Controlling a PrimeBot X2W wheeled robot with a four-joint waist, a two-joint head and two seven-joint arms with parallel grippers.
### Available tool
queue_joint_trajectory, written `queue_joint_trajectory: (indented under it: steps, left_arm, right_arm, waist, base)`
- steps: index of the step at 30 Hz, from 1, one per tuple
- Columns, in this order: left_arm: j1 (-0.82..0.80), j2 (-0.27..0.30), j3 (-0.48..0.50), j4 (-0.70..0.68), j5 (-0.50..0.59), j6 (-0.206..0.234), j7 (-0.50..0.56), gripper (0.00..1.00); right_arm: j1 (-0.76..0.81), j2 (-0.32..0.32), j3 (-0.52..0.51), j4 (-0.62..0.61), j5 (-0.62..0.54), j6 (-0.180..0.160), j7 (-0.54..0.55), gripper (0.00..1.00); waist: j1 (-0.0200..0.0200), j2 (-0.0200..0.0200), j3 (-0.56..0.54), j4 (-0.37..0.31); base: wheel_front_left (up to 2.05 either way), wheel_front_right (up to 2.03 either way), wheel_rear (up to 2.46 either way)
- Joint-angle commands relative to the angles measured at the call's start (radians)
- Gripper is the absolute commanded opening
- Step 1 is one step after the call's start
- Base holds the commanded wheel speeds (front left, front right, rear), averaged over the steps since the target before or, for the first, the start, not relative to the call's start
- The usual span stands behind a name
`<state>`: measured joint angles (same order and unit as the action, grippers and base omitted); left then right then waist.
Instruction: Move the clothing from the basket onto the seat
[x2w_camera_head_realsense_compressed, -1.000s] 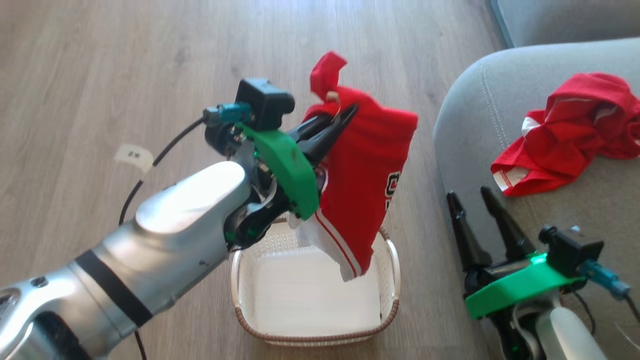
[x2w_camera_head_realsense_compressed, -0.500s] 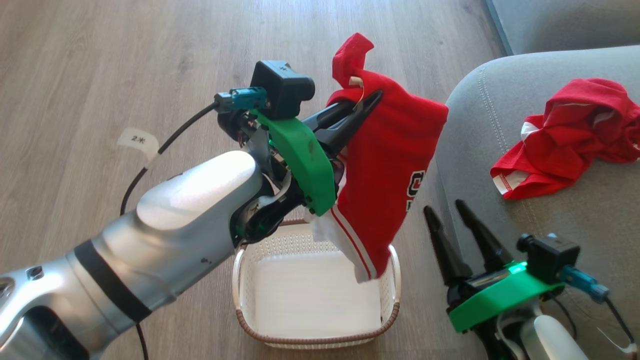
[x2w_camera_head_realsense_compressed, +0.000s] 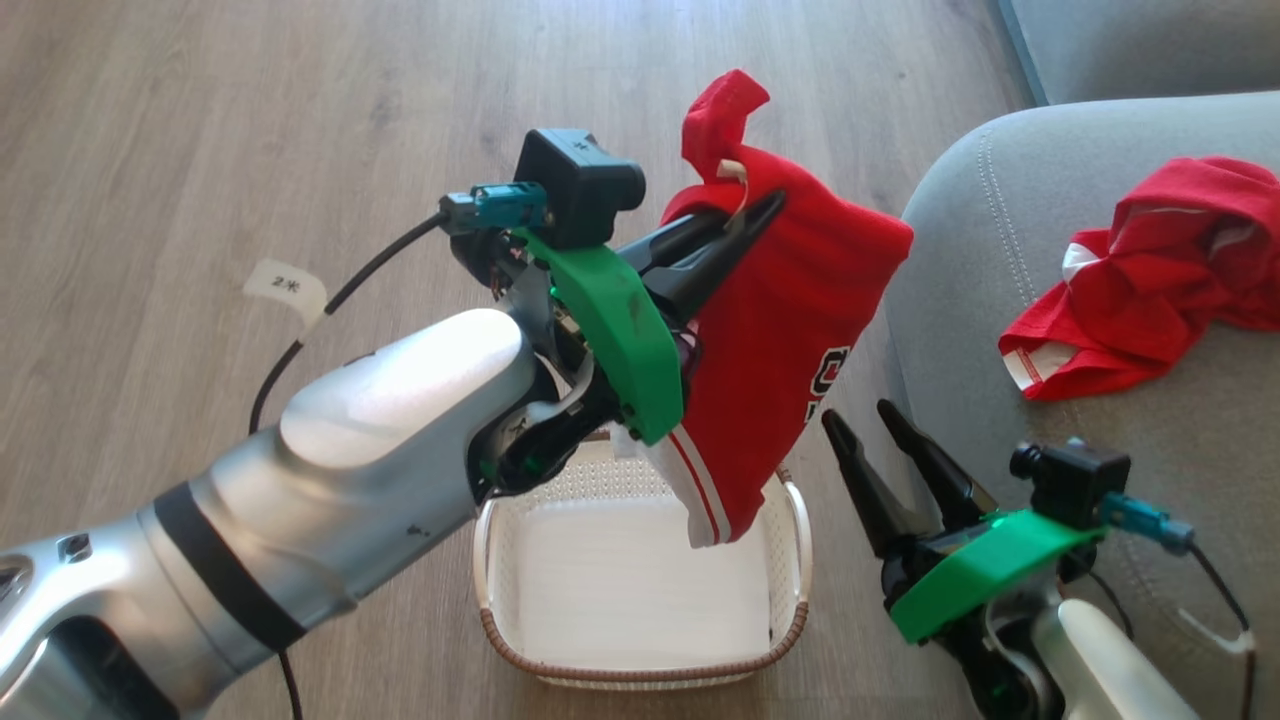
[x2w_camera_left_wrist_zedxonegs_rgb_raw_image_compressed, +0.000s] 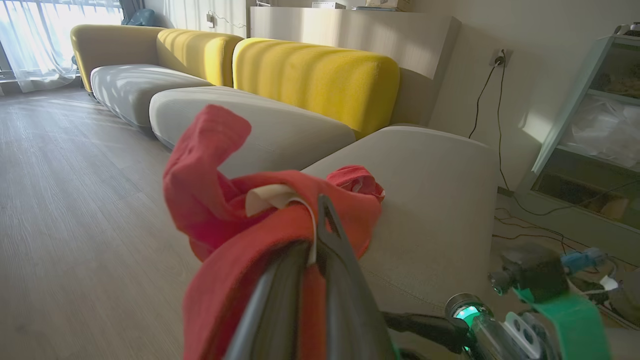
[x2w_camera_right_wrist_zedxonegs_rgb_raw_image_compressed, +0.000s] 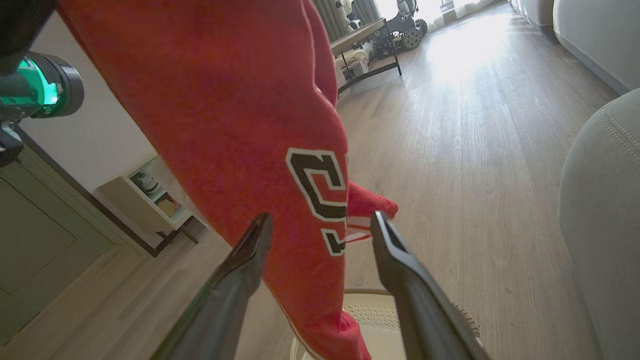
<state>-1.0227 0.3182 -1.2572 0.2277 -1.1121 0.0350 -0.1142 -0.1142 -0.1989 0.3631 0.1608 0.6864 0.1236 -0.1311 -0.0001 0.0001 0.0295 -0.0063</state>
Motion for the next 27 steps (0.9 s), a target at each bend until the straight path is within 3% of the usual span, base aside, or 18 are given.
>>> queue_joint_trajectory:
  steps: [1, 9, 25, 26, 27]
  left_arm:
    - [-0.053, 0.011, 0.041, -0.029, 0.0, -0.008, 0.001, 0.0]
    - [-0.047, -0.016, 0.035, -0.049, -0.014, -0.011, 0.015, 0.0]
    - [-0.04, -0.026, 0.027, -0.067, -0.022, -0.009, 0.031, 0.0]
    - [-0.04, -0.026, 0.026, -0.067, -0.023, -0.009, 0.031, 0.0]
    - [-0.039, -0.025, 0.026, -0.066, -0.023, -0.009, 0.031, 0.0]
  right_arm:
    - [-0.053, -0.023, 0.027, -0.016, 0.025, 0.007, -0.011, 1.0]
    - [-0.159, -0.087, 0.196, 0.132, 0.187, 0.007, -0.051, 1.0]
    - [-0.39, -0.119, 0.514, 0.205, 0.494, 0.007, -0.06, 1.0]
    - [-0.402, -0.123, 0.531, 0.2, 0.514, 0.007, -0.059, 0.31]
    - [-0.414, -0.127, 0.549, 0.195, 0.538, 0.007, -0.051, 0.0]
  waist:
    - [0.0001, -0.0001, -0.001, 0.006]
    - [0.0001, -0.0001, -0.023, 0.042]
    - [0.0001, -0.0001, -0.022, 0.06]
    - [0.0001, -0.0001, -0.022, 0.059]
    - [0.0001, -0.0001, -0.022, 0.058]
  base:
    - [0.0, 0.0, 0.0]
    - [0.0, 0.0, 0.0]
    - [0.0, 0.0, 0.0]
    - [0.0, 0.0, 0.0]
    - [0.0, 0.0, 0.0]
